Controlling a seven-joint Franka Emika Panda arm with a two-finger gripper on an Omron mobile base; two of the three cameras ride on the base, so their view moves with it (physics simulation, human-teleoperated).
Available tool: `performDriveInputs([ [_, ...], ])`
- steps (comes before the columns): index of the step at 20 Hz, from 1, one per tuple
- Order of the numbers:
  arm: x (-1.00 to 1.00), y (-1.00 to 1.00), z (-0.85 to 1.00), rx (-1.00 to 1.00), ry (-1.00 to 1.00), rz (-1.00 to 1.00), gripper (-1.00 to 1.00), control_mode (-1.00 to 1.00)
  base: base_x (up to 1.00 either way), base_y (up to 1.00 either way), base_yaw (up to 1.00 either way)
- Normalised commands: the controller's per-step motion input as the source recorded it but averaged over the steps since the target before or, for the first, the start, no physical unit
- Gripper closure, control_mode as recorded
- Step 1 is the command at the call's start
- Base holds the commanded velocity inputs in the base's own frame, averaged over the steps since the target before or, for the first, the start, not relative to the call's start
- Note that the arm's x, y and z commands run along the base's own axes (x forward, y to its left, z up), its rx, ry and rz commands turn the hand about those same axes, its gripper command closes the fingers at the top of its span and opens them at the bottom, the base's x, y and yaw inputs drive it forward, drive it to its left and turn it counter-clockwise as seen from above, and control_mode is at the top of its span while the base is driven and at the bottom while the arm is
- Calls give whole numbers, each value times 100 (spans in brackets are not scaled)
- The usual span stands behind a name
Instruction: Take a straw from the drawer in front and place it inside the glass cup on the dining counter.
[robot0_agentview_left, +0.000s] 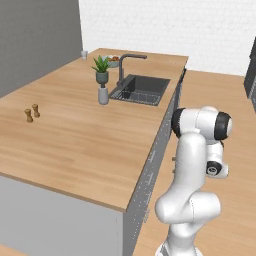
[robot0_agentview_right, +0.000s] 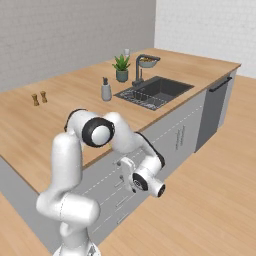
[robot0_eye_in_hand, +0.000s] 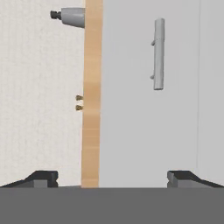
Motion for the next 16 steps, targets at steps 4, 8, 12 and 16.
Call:
performDriveInputs([
  [4,68,0,-8,0,-4,0,-100,-100,0,0,0],
  [8,87,7,-7,0,0,0,-100,-100,0,0,0],
  [12,73,20,-23,0,0,0,-100,-100,0,0,0],
  [16,56,20,-38,0,0,0,-100,-100,0,0,0],
])
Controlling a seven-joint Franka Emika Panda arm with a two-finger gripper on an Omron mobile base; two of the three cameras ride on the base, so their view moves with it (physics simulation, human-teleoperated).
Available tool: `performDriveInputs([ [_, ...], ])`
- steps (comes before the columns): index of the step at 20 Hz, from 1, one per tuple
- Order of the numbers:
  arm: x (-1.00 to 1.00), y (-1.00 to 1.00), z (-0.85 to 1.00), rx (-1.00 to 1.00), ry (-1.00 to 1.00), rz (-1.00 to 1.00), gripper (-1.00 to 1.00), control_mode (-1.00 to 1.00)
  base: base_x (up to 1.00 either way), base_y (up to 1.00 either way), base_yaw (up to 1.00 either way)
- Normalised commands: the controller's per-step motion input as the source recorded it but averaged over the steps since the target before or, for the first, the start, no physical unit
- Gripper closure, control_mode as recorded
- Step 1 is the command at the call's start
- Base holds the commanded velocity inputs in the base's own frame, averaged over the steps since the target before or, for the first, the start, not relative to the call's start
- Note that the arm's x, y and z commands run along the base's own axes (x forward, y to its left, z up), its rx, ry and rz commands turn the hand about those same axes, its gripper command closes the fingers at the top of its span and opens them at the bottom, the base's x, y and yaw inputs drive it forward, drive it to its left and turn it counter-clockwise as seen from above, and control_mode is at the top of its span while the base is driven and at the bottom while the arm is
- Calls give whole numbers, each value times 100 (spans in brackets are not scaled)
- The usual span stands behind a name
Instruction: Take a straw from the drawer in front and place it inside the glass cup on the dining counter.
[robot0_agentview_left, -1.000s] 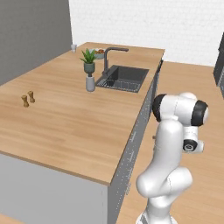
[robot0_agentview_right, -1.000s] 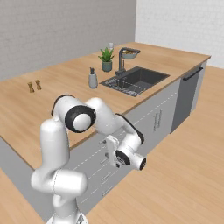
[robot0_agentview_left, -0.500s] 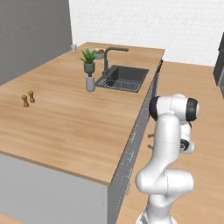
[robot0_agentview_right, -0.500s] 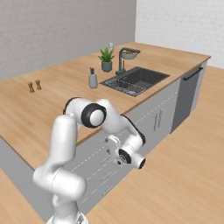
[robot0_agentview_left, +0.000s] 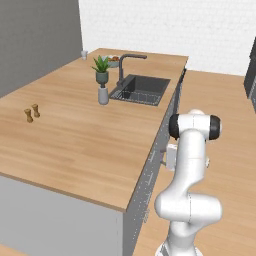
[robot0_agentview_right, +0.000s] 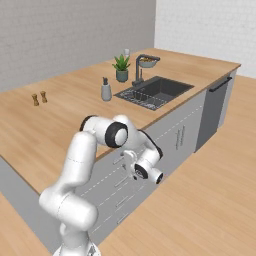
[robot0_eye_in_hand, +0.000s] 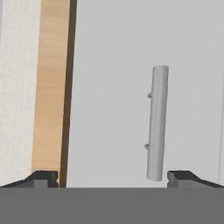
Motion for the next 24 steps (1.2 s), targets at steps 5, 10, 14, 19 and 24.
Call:
performDriveInputs([
  [5,49,16,-47,-2,0,0,-100,-100,0,0,0],
  [10,43,12,-42,-2,0,0,-100,-100,0,0,0],
  [14,41,10,-31,-1,0,0,-100,-100,0,0,0],
  [19,48,6,-28,-1,0,0,-100,-100,0,0,0],
  [24,21,16,-12,-1,0,0,100,-100,0,0,0],
])
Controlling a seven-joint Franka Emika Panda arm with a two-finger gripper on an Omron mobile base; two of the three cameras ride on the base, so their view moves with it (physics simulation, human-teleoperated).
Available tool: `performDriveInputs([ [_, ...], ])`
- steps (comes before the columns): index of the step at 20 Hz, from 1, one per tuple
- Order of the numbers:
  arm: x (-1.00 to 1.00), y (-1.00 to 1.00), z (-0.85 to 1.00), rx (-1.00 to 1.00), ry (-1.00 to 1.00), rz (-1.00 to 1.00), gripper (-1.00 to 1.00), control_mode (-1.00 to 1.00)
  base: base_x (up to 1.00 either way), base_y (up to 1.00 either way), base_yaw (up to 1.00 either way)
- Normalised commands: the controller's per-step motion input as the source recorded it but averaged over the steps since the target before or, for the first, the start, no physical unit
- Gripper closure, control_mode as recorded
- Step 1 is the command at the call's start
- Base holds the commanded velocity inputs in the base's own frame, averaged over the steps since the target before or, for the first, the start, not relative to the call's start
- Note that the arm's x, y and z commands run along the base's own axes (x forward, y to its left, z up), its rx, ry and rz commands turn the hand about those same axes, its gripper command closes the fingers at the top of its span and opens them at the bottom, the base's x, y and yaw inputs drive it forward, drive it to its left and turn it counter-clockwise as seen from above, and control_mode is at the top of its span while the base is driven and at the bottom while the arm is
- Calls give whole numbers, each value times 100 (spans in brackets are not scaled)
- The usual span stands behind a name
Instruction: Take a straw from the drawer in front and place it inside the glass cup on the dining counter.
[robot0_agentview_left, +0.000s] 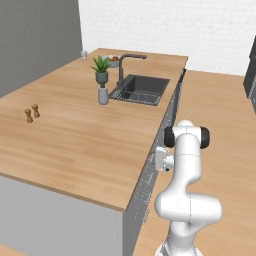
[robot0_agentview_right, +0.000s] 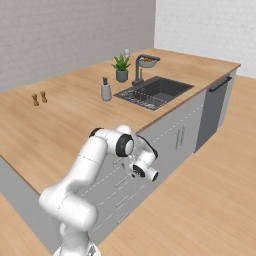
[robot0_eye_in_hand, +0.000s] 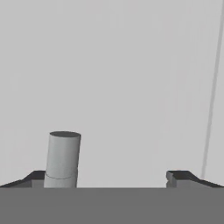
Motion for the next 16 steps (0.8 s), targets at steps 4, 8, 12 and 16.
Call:
performDriveInputs([
  [4,-5,3,0,-1,-6,0,100,-100,0,0,0],
  [8,-34,-8,0,-1,-12,0,100,-100,0,0,0],
  [12,-41,-44,0,0,-8,0,100,-100,0,0,0],
  [16,-42,-73,0,0,-3,0,100,-100,0,0,0],
])
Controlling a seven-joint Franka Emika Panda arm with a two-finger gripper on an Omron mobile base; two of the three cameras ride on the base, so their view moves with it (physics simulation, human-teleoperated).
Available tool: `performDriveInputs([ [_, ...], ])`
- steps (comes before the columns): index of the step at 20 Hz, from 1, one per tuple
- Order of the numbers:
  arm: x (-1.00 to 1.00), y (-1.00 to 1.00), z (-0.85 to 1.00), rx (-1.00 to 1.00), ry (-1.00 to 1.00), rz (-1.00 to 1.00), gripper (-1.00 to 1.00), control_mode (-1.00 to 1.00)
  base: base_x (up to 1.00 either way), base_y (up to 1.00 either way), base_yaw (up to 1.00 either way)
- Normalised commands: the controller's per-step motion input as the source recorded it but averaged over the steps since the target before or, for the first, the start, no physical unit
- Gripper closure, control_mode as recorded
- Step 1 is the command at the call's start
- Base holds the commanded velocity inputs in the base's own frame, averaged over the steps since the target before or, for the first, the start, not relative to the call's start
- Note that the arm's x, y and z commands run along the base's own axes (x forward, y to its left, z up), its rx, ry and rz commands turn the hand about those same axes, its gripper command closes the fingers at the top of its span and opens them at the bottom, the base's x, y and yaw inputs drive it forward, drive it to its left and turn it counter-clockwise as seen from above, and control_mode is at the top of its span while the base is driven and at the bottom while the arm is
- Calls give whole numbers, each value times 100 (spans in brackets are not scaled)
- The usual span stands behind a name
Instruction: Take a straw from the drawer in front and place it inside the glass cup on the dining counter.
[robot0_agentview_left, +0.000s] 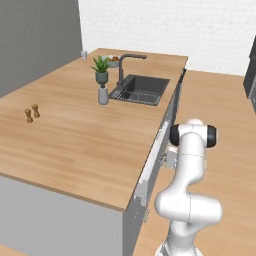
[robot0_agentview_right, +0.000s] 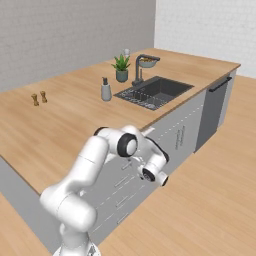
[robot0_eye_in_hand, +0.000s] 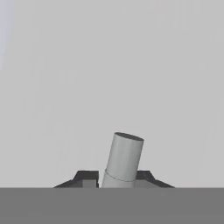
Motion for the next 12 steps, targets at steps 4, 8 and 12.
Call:
performDriveInputs([
  [4,-47,-98,0,0,-1,0,100,-100,0,0,0],
  [8,-39,-100,0,0,0,0,100,-100,0,0,0],
  [12,-31,-100,0,0,0,0,100,-100,0,0,0],
])
